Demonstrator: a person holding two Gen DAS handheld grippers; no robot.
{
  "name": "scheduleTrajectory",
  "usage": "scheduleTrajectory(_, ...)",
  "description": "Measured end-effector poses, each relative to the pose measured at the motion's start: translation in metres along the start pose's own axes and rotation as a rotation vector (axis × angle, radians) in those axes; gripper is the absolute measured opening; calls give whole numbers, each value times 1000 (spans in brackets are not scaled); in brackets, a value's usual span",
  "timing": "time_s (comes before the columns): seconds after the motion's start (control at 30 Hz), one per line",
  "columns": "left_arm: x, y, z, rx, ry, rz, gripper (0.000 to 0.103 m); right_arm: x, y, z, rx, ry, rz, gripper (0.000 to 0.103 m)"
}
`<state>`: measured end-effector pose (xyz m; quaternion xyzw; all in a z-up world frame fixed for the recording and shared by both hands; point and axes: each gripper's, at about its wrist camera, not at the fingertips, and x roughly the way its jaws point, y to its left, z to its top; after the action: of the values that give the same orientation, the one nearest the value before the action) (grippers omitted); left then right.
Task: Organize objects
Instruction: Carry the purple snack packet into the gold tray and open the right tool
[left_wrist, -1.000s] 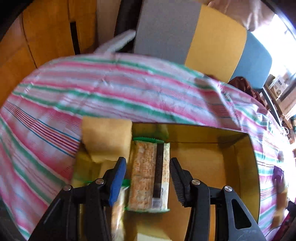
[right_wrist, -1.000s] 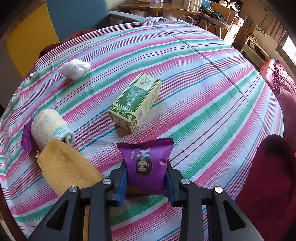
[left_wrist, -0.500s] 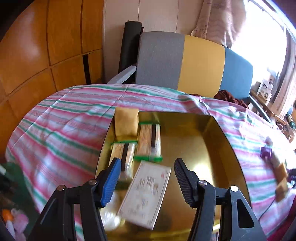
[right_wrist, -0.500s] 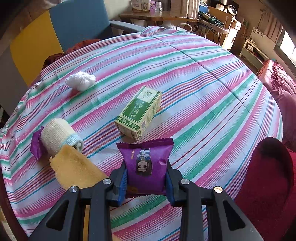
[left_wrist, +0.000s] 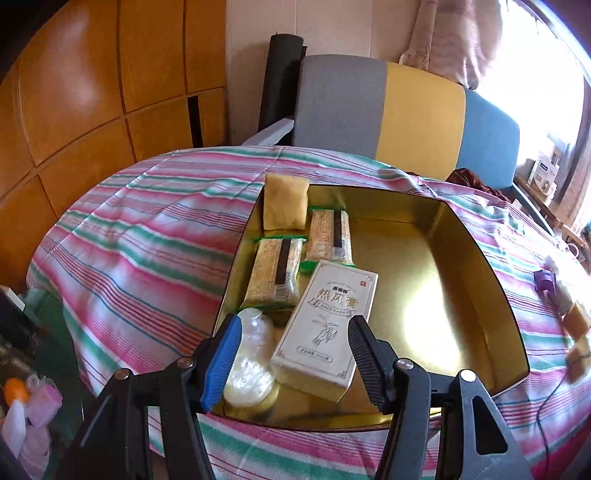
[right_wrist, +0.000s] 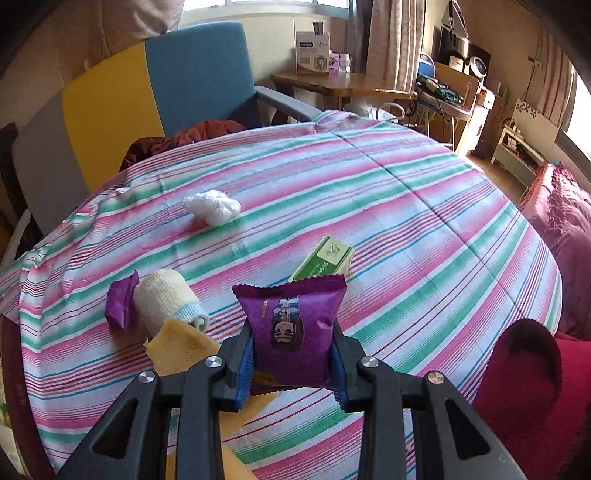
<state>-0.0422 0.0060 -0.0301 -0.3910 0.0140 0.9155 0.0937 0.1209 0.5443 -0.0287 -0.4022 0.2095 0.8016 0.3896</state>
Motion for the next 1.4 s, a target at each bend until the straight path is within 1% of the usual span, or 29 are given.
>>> scheduleTrajectory(0.1,-1,8,0,-18,-4,7,61,-20,7,5,-28,-67,-5,34)
scheduleTrajectory(0.17,-2,14,1,-33,-9,16,61,-33,18,9,-51,-107,13,34)
scheduleTrajectory(0.2,-2,17,1,-40,-10,20,61,-41,25,10,-67,-118,37,34)
scheduleTrajectory(0.27,-2,25,1,-62,-10,29,61,-56,50,11,-124,-128,117,34)
scheduleTrajectory(0.37,-4,33,2,-83,-15,41,61,-71,106,5,-244,-118,264,34)
scheduleTrajectory(0.43,-6,39,2,-94,-18,44,61,-80,153,-5,-340,-95,375,34)
scheduleTrajectory(0.57,-9,48,2,-110,-20,48,61,-94,248,-38,-535,-29,561,34)
scheduleTrajectory(0.63,-8,51,2,-118,-20,52,61,-99,293,-58,-622,17,635,34)
scheduleTrajectory(0.67,-8,52,2,-122,-19,54,61,-98,312,-67,-654,37,657,34)
scheduleTrajectory(0.73,-6,55,1,-131,-14,52,61,-97,349,-87,-718,70,681,34)
scheduleTrajectory(0.83,-4,58,-1,-141,-5,46,61,-85,394,-111,-784,117,665,34)
scheduleTrajectory(0.93,-2,60,-2,-151,4,40,63,-63,427,-131,-804,169,616,35)
scheduleTrajectory(0.97,-1,60,-2,-153,7,38,64,-57,437,-136,-808,187,612,35)
scheduleTrajectory(1.03,-1,61,-2,-161,10,32,65,-46,451,-147,-801,255,641,37)
scheduleTrajectory(1.07,0,61,-2,-161,11,32,65,-43,455,-152,-798,294,672,38)
scheduleTrajectory(1.13,0,62,-2,-163,9,32,65,-43,458,-162,-801,318,716,39)
scheduleTrajectory(1.23,1,62,-3,-167,8,38,66,-45,453,-166,-788,319,746,42)
scheduleTrajectory(1.4,-1,60,-2,-164,1,45,66,-52,438,-160,-757,295,753,43)
